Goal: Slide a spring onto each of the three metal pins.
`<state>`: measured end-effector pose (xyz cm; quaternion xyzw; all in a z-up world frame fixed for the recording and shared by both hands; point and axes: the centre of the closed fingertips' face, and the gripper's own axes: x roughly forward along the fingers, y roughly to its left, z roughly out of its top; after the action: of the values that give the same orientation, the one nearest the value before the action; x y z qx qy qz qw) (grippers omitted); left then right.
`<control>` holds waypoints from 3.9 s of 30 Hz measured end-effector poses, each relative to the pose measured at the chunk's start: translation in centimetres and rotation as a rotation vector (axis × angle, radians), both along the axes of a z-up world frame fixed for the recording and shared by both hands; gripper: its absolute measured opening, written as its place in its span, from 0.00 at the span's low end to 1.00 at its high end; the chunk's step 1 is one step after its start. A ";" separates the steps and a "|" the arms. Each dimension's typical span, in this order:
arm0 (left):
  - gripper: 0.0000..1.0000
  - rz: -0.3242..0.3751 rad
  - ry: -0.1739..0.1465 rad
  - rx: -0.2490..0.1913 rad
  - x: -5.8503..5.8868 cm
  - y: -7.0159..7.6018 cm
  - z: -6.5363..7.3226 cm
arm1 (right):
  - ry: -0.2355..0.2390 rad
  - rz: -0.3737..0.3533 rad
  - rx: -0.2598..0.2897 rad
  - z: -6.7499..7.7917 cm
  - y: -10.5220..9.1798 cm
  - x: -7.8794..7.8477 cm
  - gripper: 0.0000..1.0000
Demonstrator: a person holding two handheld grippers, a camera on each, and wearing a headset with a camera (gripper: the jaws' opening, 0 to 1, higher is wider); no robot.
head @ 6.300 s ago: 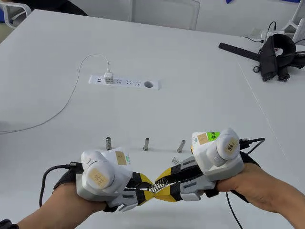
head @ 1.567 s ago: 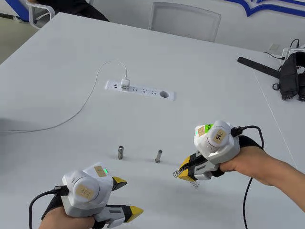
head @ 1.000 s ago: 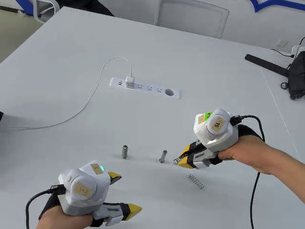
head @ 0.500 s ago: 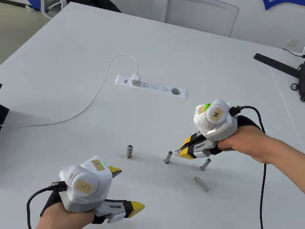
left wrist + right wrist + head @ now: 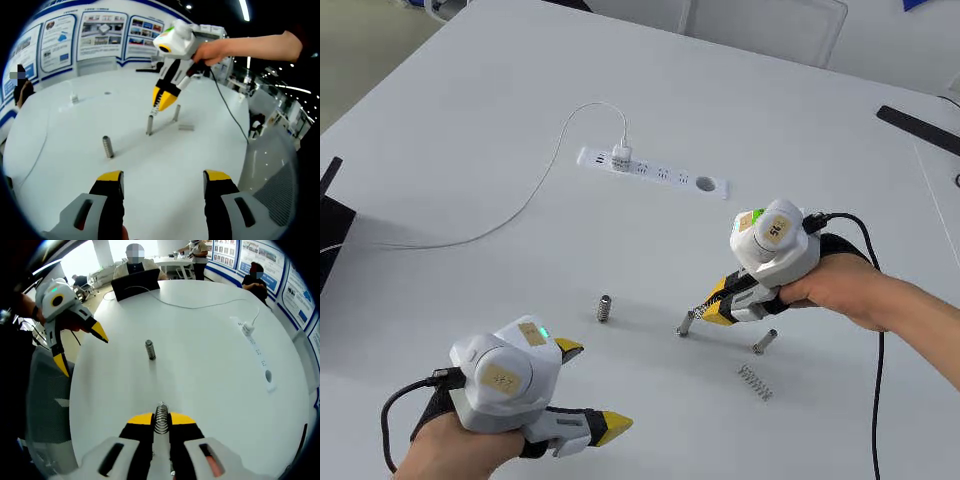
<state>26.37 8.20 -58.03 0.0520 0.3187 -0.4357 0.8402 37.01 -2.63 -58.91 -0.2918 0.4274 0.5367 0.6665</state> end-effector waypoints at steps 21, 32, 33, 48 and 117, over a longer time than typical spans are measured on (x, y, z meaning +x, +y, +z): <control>0.64 -0.013 0.025 -0.005 -0.6 -0.2 -0.6 | 0.011 0.033 -0.032 -0.6 0.8 0.2 0.13; 0.64 -0.016 0.031 -0.010 -1.0 -0.2 -0.8 | 0.012 0.059 -0.062 -0.9 1.3 0.2 0.13; 0.64 -0.017 0.032 -0.011 -1.0 -0.2 -0.8 | 0.013 0.056 -0.064 -0.9 1.3 0.3 0.13; 0.63 -0.015 0.041 -0.012 -1.1 -0.1 -1.1 | 0.015 0.085 -0.088 -1.9 1.7 0.2 0.13; 0.65 -0.012 0.032 -0.003 -1.4 0.1 -0.4 | 0.015 -0.025 -0.017 -2.1 1.2 0.1 0.34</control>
<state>24.97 8.27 -58.43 0.0455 0.3311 -0.4422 0.8323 37.06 -1.44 -60.99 -0.2879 0.4406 0.5268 0.6674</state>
